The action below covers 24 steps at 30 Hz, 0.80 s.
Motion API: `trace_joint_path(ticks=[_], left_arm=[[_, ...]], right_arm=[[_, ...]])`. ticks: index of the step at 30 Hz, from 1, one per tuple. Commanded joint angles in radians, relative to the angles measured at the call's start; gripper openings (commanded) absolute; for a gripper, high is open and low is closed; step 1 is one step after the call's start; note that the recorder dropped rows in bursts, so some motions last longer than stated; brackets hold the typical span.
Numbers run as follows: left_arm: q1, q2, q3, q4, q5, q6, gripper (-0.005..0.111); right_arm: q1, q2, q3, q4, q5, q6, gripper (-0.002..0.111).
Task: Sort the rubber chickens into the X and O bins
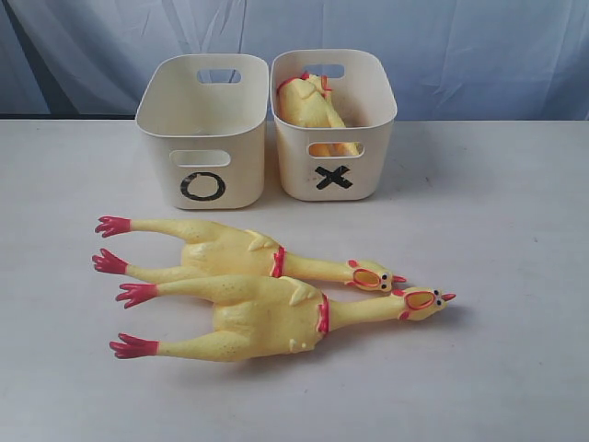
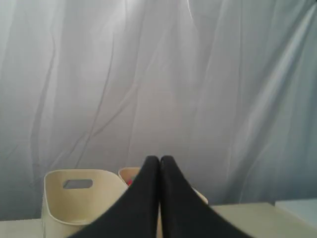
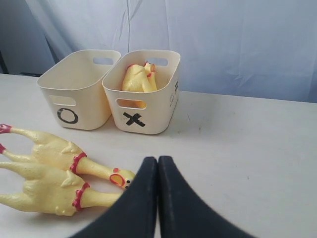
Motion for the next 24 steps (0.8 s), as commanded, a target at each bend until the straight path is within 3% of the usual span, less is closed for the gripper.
trace_joint_path(ticks=[1,5,14,24], left_arm=[[-0.002,0.173,-0.104,0.228,-0.119,-0.115,0.000],[-0.002,0.333,-0.203,0.405,-0.189,-0.234,0.000],[-0.002,0.546,-0.345,0.605,-0.271,-0.325,0.000],[-0.002,0.580,-0.391,0.605,-0.291,-0.369,0.000]], right_arm=[[-0.004,-0.032,0.004,0.000,0.019,-0.009,0.000],[-0.004,-0.040,0.004,0.002,0.043,-0.009,0.000],[-0.004,-0.042,0.004,0.002,0.051,-0.009,0.000],[-0.004,-0.042,0.004,0.024,0.089,-0.009,0.000]])
